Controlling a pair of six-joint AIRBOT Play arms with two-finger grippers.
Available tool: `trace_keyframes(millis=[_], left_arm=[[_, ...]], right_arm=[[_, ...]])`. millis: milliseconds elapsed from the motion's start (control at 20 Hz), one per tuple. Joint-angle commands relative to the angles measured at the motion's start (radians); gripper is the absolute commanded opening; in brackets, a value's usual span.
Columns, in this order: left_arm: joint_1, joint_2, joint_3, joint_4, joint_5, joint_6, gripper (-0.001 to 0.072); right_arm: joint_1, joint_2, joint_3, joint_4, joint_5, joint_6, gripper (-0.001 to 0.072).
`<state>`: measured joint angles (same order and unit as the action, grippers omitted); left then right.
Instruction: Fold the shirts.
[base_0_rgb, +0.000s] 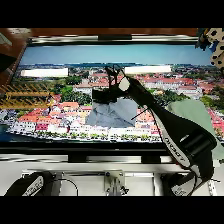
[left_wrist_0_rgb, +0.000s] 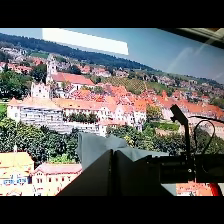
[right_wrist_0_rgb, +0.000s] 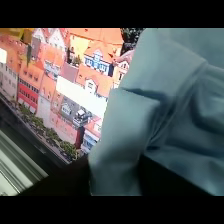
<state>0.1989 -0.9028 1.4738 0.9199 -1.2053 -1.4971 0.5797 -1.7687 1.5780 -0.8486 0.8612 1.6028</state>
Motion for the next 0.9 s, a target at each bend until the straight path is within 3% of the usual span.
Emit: trace_keyframes(millis=[0,100,400,500,600,750,850], left_arm=[[0.013,0.017,-0.004,0.008,-0.055,0.001,0.0028],[0.013,0.014,-0.004,0.008,-0.055,0.004,0.0028],[0.013,0.013,-0.004,0.008,-0.055,0.022,0.0028],[0.013,0.013,-0.004,0.008,-0.056,0.023,0.0029],[0.013,0.013,-0.004,0.008,-0.056,0.022,0.0028],[0.013,0.013,-0.004,0.008,-0.056,0.022,0.0028],[0.013,0.013,-0.004,0.008,-0.057,0.022,0.0029]], right_arm=[[0.02,-0.018,0.001,0.053,-0.061,0.005,0.0623],[-0.005,0.018,0.001,-0.011,0.04,-0.018,0.0624],[-0.208,0.171,0.001,-0.523,0.476,0.005,0.0624],[-0.325,0.17,-0.029,-0.513,0.573,0.0,0.0626],[-0.42,0.17,-0.127,-0.413,0.586,0.001,0.0684],[-0.447,0.17,-0.275,-0.239,0.473,-0.026,0.0684],[-0.407,0.169,-0.339,-0.215,0.393,-0.058,0.0684]])
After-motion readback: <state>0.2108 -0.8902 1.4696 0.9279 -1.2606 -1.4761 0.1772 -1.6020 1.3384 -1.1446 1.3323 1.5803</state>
